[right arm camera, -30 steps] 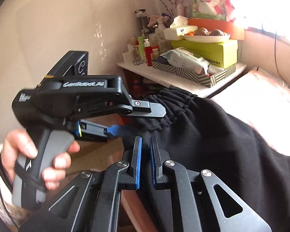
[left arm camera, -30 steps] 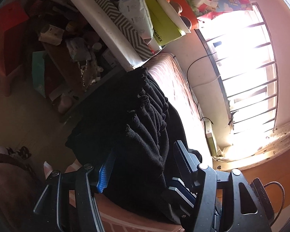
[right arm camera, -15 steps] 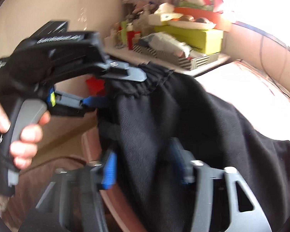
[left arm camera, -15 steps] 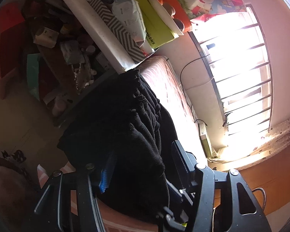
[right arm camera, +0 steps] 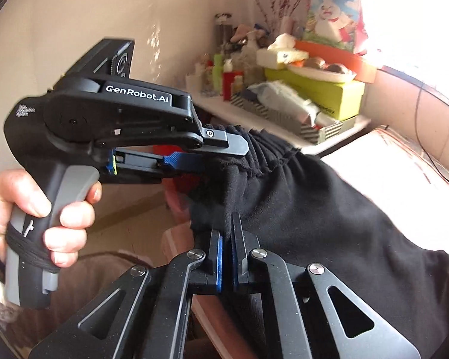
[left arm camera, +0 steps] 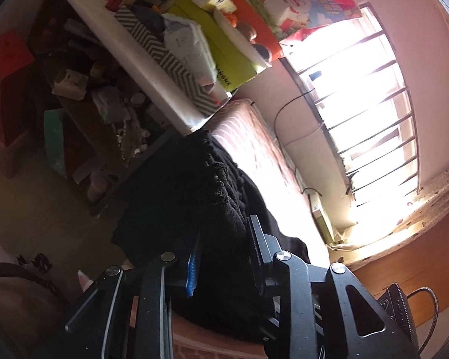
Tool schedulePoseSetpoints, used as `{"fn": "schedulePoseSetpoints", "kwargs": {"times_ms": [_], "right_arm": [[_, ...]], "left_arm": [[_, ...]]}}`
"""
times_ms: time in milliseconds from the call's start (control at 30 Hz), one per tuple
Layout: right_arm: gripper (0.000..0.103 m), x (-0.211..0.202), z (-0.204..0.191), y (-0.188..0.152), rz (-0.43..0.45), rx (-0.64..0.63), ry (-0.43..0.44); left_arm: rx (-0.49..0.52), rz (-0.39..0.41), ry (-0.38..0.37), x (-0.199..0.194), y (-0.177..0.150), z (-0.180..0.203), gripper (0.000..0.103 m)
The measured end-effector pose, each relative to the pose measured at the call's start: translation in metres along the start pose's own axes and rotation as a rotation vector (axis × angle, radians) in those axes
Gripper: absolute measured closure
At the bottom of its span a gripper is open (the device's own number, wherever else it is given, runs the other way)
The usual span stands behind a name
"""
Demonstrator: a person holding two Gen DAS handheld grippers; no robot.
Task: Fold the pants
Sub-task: 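Lift the waistband with both grippers, holding it up off the bed, then open the right gripper and release the waistband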
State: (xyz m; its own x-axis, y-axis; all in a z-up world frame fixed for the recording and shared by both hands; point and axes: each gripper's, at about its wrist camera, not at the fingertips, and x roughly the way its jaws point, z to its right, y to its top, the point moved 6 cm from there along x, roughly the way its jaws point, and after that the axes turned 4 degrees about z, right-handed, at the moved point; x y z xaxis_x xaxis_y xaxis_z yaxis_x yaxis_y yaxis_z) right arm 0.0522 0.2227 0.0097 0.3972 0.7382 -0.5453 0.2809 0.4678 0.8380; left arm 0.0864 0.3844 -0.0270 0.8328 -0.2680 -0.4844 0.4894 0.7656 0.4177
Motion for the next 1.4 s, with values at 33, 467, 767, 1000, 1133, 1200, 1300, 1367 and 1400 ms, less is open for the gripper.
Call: {"fn": "schedulePoseSetpoints", "kwargs": {"times_ms": [33, 467, 767, 1000, 1133, 1200, 1300, 1367, 1400], "right_arm": [[0.099, 0.006, -0.001, -0.005, -0.024, 0.011, 0.01], [0.092, 0.018, -0.012, -0.021, -0.044, -0.065, -0.05], [0.068, -0.018, 0.031, 0.0, -0.01, 0.291, 0.203], [0.068, -0.045, 0.098, 0.011, 0.033, 0.373, 0.048], [0.068, -0.04, 0.114, 0.013, 0.005, 0.317, -0.052], [0.068, -0.033, 0.122, 0.015, -0.012, 0.302, -0.078], [0.068, -0.022, 0.131, 0.018, -0.049, 0.282, -0.112], [0.068, -0.012, 0.132, 0.019, -0.073, 0.281, -0.1], [0.068, -0.005, 0.132, 0.02, -0.092, 0.279, -0.092]], "left_arm": [[-0.026, -0.01, 0.015, 0.003, -0.003, -0.009, 0.043], [0.004, -0.017, 0.052, 0.008, -0.009, -0.019, 0.043], [0.139, 0.011, 0.1, -0.003, -0.003, 0.01, 0.043], [0.192, 0.062, 0.161, -0.014, 0.003, 0.02, 0.039], [0.173, 0.124, 0.191, -0.03, 0.015, 0.012, 0.039], [0.172, 0.133, 0.167, -0.031, 0.018, 0.017, 0.037], [0.198, 0.114, 0.133, -0.021, 0.018, 0.03, 0.036], [0.188, 0.082, 0.092, -0.01, 0.016, 0.036, 0.036], [0.19, 0.07, 0.077, -0.003, 0.014, 0.039, 0.036]]}}
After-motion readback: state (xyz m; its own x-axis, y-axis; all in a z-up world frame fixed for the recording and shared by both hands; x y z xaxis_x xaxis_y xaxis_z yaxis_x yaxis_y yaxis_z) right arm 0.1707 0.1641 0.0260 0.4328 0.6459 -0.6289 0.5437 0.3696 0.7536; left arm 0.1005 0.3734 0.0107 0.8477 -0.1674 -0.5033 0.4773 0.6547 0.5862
